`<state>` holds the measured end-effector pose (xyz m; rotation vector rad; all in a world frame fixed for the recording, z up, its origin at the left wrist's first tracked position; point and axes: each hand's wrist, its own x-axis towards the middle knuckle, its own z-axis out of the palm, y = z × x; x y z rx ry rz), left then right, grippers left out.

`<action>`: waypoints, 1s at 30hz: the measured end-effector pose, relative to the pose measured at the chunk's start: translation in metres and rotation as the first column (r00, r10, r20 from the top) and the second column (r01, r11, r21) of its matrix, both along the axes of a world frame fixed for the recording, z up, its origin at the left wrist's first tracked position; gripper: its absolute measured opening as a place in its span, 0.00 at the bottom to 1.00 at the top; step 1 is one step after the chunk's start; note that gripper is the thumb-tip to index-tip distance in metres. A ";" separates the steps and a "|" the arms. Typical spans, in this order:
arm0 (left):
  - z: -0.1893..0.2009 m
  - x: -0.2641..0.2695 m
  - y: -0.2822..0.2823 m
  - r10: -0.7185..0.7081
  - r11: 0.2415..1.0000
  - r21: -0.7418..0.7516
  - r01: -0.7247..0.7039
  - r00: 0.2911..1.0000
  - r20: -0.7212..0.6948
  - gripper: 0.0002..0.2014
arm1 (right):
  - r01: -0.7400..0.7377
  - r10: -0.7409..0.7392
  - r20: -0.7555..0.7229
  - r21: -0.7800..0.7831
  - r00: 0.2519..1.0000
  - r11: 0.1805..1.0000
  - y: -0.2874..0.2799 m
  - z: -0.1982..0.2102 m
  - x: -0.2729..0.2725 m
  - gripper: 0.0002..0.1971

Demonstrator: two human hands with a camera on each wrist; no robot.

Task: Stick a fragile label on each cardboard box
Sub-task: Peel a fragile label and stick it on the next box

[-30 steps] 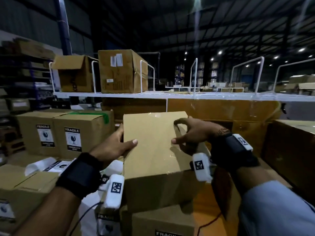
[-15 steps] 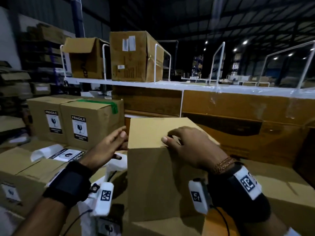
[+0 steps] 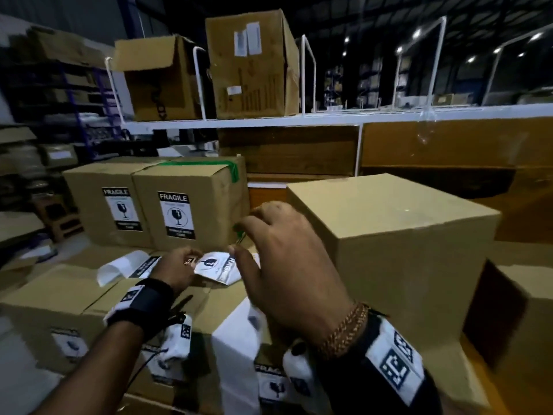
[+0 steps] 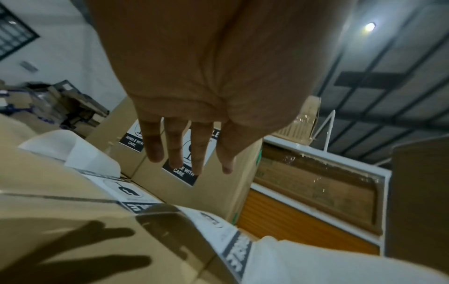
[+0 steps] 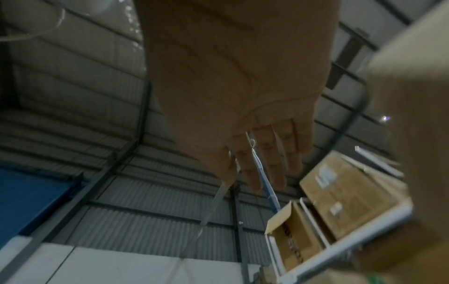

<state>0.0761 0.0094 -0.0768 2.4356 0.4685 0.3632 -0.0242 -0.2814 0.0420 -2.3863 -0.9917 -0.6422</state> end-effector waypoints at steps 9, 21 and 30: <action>-0.030 0.029 0.035 -0.147 0.926 0.312 0.214 0.963 -0.227 0.35 | 0.128 -0.188 -0.399 -0.173 0.898 0.977 0.113 -0.080 0.091 0.16; -0.048 0.047 0.028 -0.286 0.869 0.344 0.357 0.928 -0.240 0.30 | 0.201 -0.435 -0.435 -0.485 0.789 0.851 0.148 -0.156 0.149 0.28; -0.052 0.056 0.017 -0.273 0.853 0.363 0.376 0.913 -0.303 0.16 | 0.195 -0.361 -0.452 -0.373 0.816 0.907 0.142 -0.154 0.153 0.35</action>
